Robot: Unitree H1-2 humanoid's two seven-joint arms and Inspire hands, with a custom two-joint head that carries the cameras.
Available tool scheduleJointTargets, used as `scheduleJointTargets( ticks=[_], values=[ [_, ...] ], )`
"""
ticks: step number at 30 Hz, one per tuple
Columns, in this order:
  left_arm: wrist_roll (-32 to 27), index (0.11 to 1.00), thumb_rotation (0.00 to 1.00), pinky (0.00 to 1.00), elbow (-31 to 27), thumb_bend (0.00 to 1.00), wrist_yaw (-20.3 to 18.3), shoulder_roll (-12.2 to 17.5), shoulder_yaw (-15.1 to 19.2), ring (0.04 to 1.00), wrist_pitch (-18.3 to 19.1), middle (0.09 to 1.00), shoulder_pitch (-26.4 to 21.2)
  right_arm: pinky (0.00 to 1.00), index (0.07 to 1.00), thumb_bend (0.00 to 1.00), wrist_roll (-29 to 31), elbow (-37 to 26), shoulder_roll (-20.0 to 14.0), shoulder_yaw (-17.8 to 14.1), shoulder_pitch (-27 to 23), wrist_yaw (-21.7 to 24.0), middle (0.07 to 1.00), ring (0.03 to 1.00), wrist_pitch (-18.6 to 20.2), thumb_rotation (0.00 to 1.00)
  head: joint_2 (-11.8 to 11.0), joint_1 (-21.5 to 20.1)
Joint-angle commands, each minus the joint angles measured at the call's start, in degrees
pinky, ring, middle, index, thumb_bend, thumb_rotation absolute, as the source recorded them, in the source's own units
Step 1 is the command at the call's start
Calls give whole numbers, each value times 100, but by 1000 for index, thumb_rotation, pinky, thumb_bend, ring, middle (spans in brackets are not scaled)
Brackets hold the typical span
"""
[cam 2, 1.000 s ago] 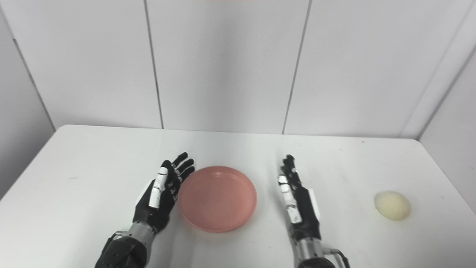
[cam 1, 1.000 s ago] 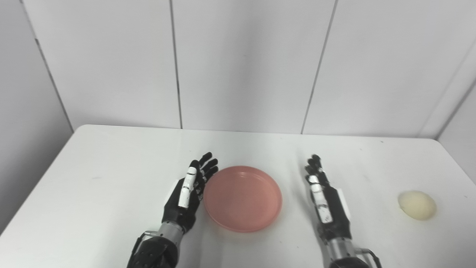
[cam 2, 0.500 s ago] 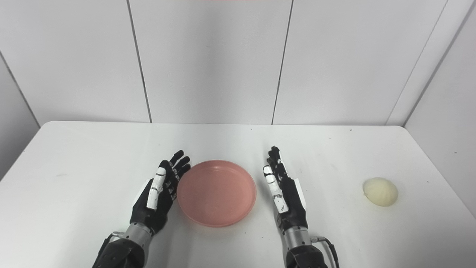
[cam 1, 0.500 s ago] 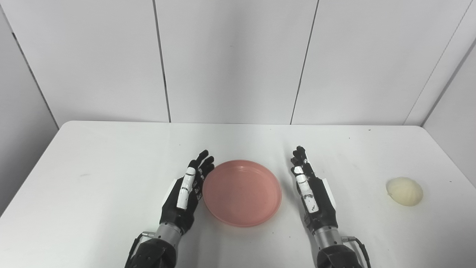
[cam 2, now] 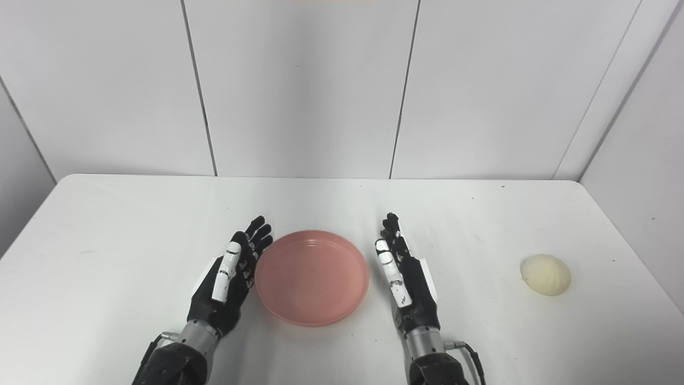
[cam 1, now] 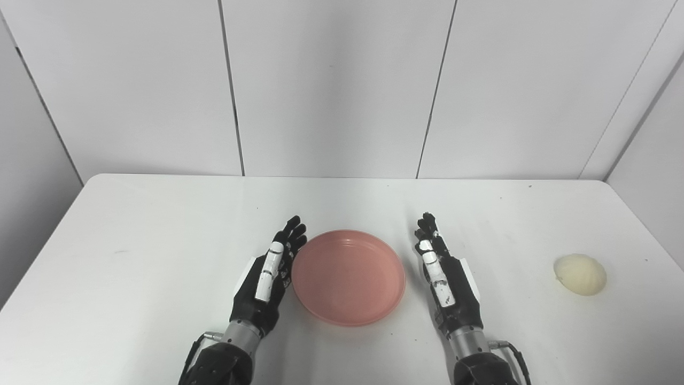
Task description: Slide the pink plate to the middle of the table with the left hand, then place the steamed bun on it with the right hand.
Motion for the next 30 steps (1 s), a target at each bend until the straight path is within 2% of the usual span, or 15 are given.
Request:
scheduleJointTargets(
  ticks=[1, 10, 12, 14, 16, 18, 21, 22, 25, 28, 30],
  values=[
    [56, 963, 1000, 1000, -6, 526, 7, -5, -7, 991, 154, 986, -27, 1000, 983, 685, 24, -152, 8, 5, -62, 15, 983, 990, -56, 865, -13, 6],
    [64, 952, 1000, 1000, 5, 508, 65, -67, 14, 983, 111, 975, -47, 1000, 977, 706, -166, -202, -77, -52, -132, -115, 983, 999, 11, 855, -48, -109],
    [80, 951, 1000, 1000, 15, 516, 63, -75, -3, 982, 82, 975, -53, 1000, 974, 660, -309, -404, -206, -97, -248, -159, 977, 986, 74, 803, -77, -206],
    [89, 952, 1000, 1000, 32, 509, 65, -89, -10, 984, 55, 976, -57, 1000, 975, 677, -460, -684, -333, -143, -347, -207, 967, 981, 221, 746, -98, -282],
    [105, 949, 1000, 1000, 45, 511, 76, -105, -16, 981, 45, 974, -65, 956, 958, 664, -701, -1006, -511, -177, -445, -259, 949, 950, 418, 691, -117, -351],
    [139, 950, 1000, 1000, 53, 511, 83, -107, -36, 981, 57, 974, -77, 949, 959, 646, -907, -1328, -797, -202, -560, -184, 951, 948, 725, 667, -132, -409],
    [129, 955, 1000, 1000, 117, 513, 20, -110, -44, 985, 11, 977, -97, 869, 924, 667, -1399, -2000, -1738, -102, -782, 423, 917, 906, 1753, 667, -189, -521],
    [125, 956, 1000, 1000, 131, 516, 6, -113, -41, 986, 9, 978, -101, 850, 912, 676, -1416, -2148, -1962, -89, -836, 599, 915, 902, 1987, 597, -189, -521],
    [135, 953, 1000, 1000, 231, 505, 2, -124, -22, 983, -68, 975, -134, 796, 877, 719, -1557, -2458, -2676, -273, -990, 853, 889, 872, 2491, 488, -253, -732],
    [92, 945, 1000, 1000, 254, 506, -4, -116, 14, 978, -64, 971, -147, 807, 851, 785, -1767, -2628, -2974, -503, -1014, 767, 879, 882, 2971, 483, -274, -944],
    [77, 945, 1000, 1000, 249, 500, -24, -93, 33, 976, -90, 969, -144, 834, 848, 764, -1828, -2648, -3114, -658, -1006, 717, 890, 907, 3047, 411, -329, -1193]
  ],
)
